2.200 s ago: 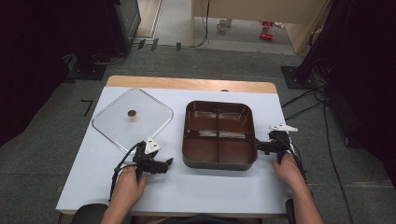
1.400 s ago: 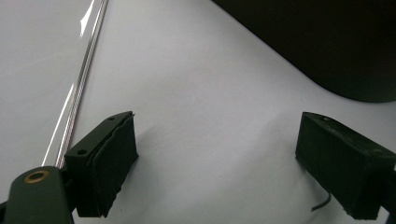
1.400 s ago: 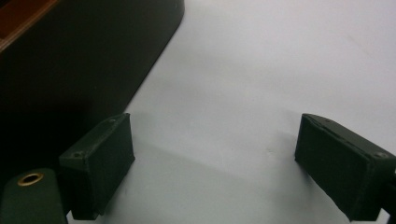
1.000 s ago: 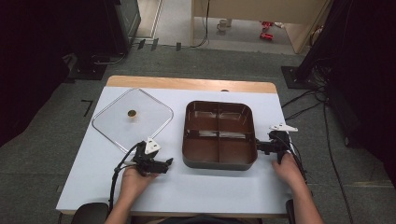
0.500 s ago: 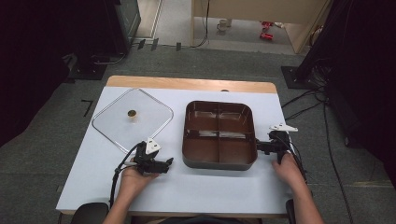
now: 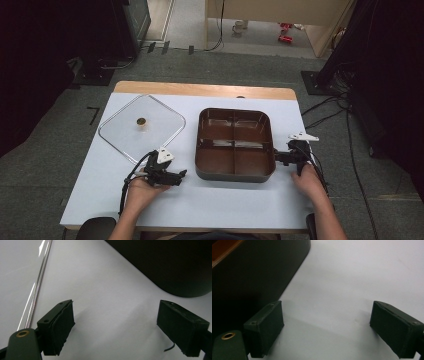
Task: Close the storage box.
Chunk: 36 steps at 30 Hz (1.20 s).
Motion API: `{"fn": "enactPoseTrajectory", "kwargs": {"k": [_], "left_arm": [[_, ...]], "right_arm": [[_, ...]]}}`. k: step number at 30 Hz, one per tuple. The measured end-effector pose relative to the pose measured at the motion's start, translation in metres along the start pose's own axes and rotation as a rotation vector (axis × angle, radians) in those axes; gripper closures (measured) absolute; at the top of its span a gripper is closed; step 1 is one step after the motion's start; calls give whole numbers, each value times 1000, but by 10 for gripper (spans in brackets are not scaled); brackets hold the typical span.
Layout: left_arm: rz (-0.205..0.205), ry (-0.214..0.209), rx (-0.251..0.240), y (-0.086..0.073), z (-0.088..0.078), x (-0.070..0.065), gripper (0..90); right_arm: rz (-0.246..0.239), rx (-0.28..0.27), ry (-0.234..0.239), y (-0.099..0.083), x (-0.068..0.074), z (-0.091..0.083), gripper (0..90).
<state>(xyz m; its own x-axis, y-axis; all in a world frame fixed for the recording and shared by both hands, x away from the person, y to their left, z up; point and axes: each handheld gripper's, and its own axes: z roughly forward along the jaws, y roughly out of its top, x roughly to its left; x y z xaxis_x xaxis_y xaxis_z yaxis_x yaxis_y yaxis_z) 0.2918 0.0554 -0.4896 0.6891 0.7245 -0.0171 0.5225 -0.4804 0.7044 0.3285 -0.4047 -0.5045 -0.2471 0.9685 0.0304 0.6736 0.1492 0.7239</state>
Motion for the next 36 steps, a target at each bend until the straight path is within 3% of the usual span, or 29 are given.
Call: {"fn": "enactPoseTrajectory", "kwargs": {"k": [4, 9, 14, 22, 28, 31, 36], "left_arm": [[22, -14, 16, 1, -1, -1, 153], [32, -4, -2, 4, -6, -3, 170], [28, -9, -21, 5, -10, -1, 224], [4, -23, -27, 9, -16, 3, 225], [-14, -34, -1, 12, -21, 9, 235], [-2, -38, -9, 13, -24, 12, 247], [-20, -31, -4, 13, -26, 20, 261]], "right_arm": [[0, 0, 0, 0, 0, 0, 110], [0, 0, 0, 0, 0, 0, 110], [0, 0, 0, 0, 0, 0, 110], [0, 0, 0, 0, 0, 0, 110], [0, 0, 0, 0, 0, 0, 110], [0, 0, 0, 0, 0, 0, 110], [0, 0, 0, 0, 0, 0, 110]]}}
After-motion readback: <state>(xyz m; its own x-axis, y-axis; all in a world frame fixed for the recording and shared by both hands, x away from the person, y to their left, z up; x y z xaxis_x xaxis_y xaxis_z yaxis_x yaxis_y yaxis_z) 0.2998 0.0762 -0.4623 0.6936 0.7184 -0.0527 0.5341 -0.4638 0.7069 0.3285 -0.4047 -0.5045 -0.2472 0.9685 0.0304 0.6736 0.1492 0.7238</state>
